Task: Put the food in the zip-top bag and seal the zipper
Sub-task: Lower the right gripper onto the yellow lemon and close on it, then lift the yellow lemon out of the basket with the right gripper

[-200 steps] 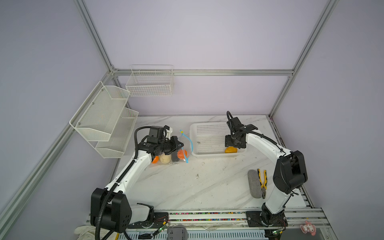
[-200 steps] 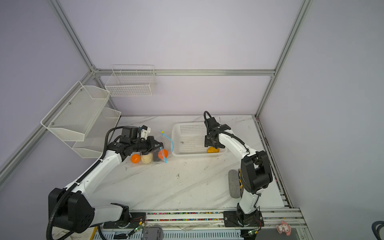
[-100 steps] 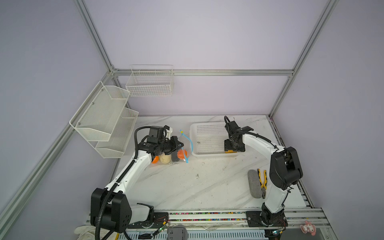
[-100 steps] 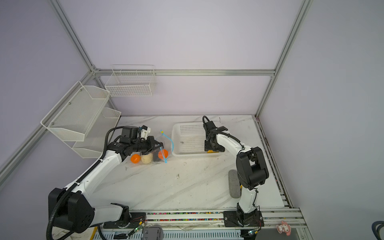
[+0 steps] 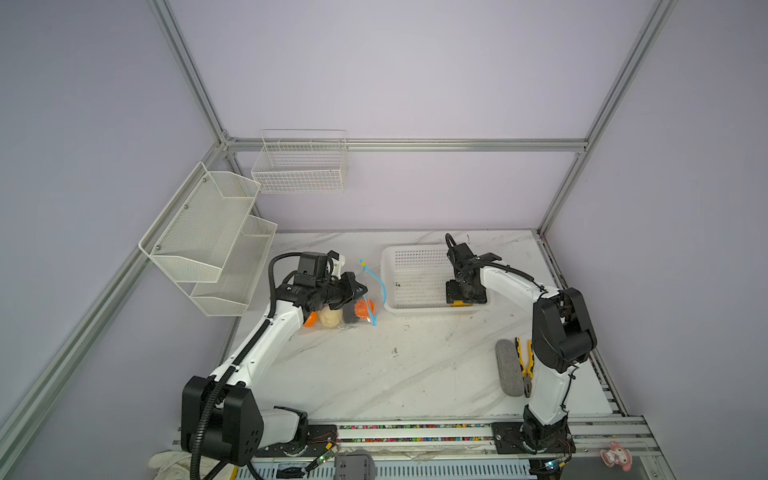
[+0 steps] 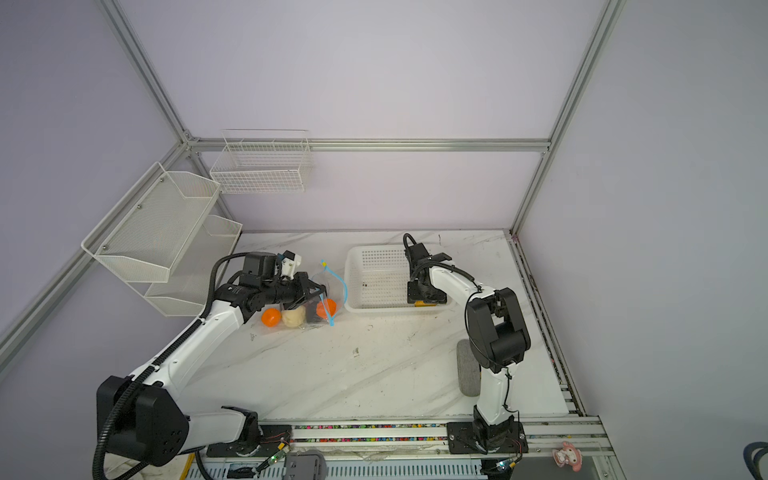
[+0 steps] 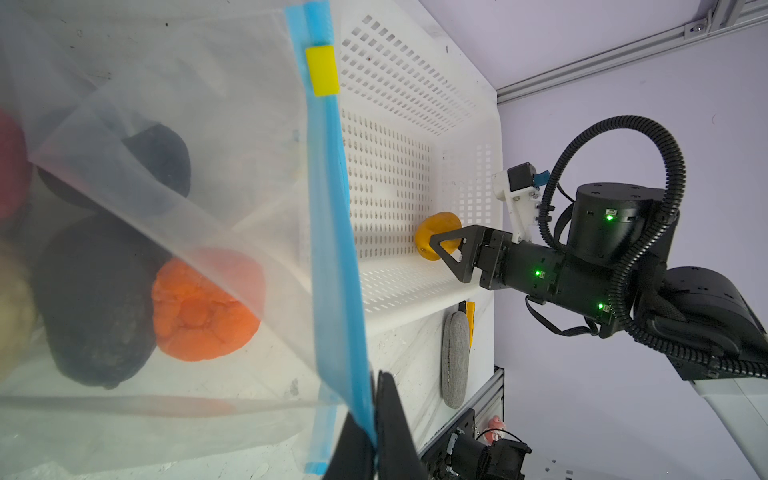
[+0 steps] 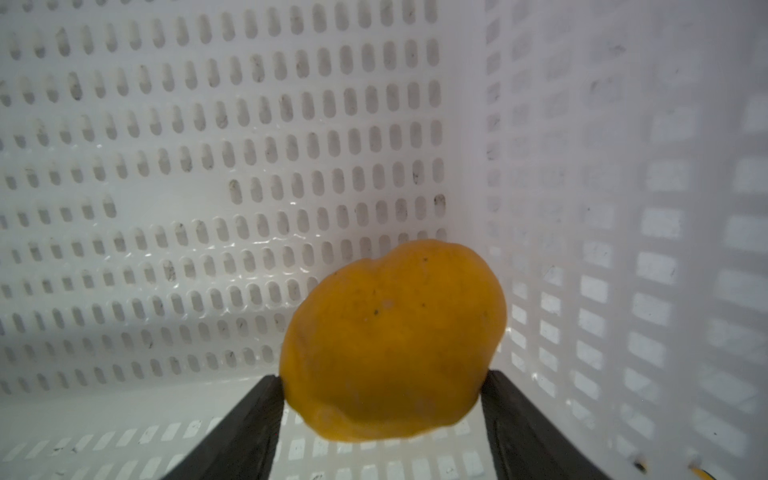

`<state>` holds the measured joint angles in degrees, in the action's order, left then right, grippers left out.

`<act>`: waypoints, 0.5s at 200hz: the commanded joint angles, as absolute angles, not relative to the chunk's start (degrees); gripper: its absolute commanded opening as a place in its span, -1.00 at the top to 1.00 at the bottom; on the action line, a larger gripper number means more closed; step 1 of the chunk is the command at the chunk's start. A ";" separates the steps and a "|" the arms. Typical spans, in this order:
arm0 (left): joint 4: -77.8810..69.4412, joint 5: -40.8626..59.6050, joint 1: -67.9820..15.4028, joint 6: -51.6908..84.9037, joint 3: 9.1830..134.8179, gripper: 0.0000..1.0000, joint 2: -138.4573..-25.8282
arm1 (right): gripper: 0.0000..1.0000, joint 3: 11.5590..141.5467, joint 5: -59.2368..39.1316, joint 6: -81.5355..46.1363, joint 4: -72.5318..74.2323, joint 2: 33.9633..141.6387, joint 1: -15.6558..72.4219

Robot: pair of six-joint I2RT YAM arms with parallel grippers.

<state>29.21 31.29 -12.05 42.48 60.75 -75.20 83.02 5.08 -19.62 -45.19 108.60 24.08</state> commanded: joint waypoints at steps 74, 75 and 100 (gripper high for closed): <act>26.92 32.49 -12.03 42.80 59.93 1.00 -74.79 | -0.54 85.94 -0.33 -20.90 -37.40 110.56 25.58; 26.91 32.50 -12.04 42.85 59.94 1.00 -74.79 | -0.54 85.99 -0.30 -20.86 -37.42 110.56 25.58; 26.90 32.41 -12.04 42.77 59.85 1.00 -74.54 | -0.54 86.91 -0.77 -20.74 -36.52 111.63 25.62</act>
